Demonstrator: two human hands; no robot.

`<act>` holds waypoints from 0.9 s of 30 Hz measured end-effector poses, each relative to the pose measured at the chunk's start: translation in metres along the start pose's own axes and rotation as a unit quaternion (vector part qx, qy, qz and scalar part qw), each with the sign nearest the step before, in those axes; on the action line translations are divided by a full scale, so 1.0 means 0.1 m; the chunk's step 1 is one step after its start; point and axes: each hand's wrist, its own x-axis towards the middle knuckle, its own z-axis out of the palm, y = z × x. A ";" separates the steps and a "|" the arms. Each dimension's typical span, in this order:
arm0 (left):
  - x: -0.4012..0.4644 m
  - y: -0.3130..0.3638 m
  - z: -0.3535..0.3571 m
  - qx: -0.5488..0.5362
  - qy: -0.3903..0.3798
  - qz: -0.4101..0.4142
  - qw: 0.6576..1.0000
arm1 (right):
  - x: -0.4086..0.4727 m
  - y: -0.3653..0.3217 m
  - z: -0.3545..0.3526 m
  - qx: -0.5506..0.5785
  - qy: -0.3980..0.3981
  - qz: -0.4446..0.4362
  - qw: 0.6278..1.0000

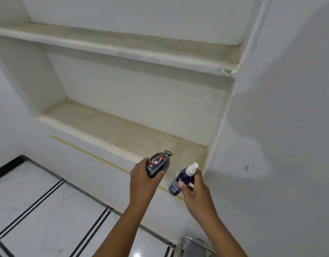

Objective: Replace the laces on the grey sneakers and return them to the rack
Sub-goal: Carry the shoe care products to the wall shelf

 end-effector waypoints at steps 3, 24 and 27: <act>0.38 0.00 0.22 0.019 0.002 0.006 1.000 | 0.45 0.04 0.10 -0.016 0.042 0.001 0.999; 0.74 -0.27 0.66 0.023 -0.100 0.021 0.995 | 1.15 0.45 0.34 -0.034 0.173 0.064 0.982; 0.70 -0.29 0.58 0.010 -0.114 0.018 0.993 | 1.17 0.48 0.37 -0.038 0.176 0.067 0.981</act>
